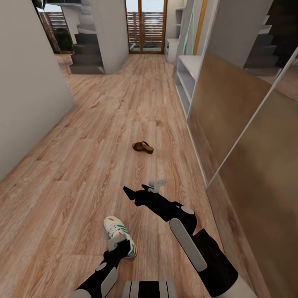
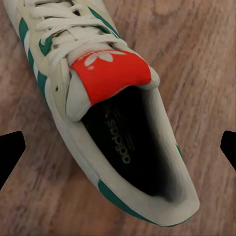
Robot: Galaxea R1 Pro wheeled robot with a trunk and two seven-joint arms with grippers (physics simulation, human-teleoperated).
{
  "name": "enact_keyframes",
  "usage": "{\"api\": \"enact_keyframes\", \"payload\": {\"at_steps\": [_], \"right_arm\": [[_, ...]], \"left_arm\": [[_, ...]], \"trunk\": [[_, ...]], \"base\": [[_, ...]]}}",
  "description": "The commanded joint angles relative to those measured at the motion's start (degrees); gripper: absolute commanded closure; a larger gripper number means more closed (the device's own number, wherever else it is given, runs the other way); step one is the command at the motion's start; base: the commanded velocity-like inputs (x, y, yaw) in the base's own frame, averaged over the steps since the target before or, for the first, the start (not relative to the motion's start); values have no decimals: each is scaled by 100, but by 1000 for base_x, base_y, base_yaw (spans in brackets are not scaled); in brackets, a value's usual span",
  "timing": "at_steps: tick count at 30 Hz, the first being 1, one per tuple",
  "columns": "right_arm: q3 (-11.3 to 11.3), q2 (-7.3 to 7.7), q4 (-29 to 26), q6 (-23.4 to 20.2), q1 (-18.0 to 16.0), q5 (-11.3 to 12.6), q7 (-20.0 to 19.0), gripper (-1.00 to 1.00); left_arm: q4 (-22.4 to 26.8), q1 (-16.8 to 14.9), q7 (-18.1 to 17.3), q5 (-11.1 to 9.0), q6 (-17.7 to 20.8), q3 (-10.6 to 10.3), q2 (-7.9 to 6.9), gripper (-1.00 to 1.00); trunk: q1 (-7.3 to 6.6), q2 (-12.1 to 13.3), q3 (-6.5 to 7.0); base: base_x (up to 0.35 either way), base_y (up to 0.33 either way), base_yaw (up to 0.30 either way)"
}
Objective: Pick up the two gym shoes and the two sandals from the corridor floor and place them onto the hallstand (shoe rack) in the corridor, making sure they are on the rack and not on the floor. Arrange them so the two gym shoes are next to each other and the two sandals are next to each other.
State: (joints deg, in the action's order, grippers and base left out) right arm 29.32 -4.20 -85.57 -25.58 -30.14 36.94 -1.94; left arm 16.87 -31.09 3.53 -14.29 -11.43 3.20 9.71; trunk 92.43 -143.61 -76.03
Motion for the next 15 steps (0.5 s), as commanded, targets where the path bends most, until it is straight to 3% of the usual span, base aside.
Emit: {"api": "enact_keyframes", "payload": {"at_steps": [1, 8, 15], "right_arm": [[-5, -1, -3, -26, -2, 15, -8, -100], [-5, -1, -10, -26, -2, 15, -8, -100], [-7, -1, -9, -26, -2, 15, -8, -100]], "left_arm": [[-2, -2, -1, 6, -15, 31, 5, -100], [26, -2, -1, 6, -17, 31, 5, -100], [67, -2, 6, -102, -18, 38, 29, -100]], "trunk": [[-1, -2, -12], [14, -10, -158], [14, -10, -185]], "base": [[0, 0, 0], [0, 0, 0], [0, 0, 0]]}}
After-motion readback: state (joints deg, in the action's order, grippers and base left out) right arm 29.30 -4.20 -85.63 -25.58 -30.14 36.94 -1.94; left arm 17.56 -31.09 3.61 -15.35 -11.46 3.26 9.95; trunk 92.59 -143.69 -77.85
